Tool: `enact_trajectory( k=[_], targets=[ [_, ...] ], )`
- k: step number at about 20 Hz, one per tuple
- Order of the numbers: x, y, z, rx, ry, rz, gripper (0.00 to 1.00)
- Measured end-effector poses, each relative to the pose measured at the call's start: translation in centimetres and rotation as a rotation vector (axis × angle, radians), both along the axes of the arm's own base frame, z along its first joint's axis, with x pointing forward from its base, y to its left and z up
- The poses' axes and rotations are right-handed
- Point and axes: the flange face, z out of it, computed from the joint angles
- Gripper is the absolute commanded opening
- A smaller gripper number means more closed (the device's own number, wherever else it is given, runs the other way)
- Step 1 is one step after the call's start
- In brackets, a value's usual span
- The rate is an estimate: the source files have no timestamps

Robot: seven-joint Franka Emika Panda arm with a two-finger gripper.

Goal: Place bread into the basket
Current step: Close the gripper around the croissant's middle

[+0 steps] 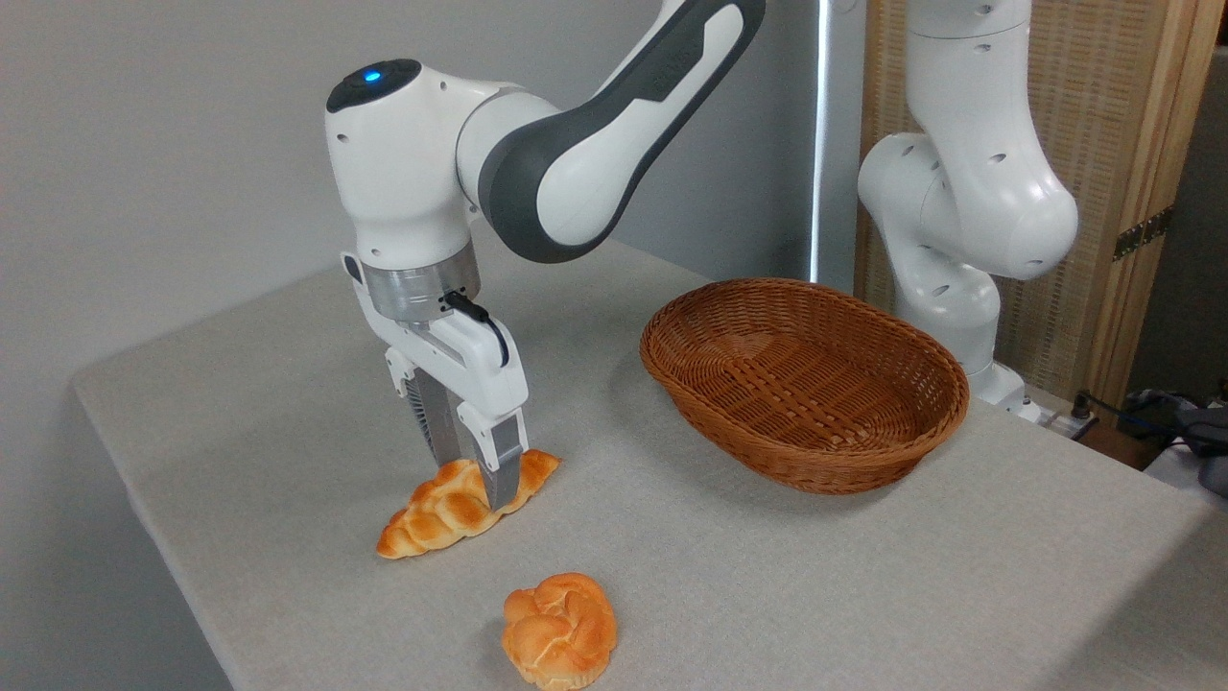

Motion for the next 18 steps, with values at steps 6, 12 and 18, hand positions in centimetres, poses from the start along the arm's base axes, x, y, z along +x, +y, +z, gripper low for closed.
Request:
enact_trajectory(
  k=[6,12,18],
  targets=[
    [0.2,-0.7,-1.0,0.000,-0.006,-0.011,1.00],
    [0.4,-0.9,-2.0,0.015,-0.008,-0.025,0.98],
    [0.3,-1.0,-2.4,0.057,-0.013,-0.059,0.46]
  ],
)
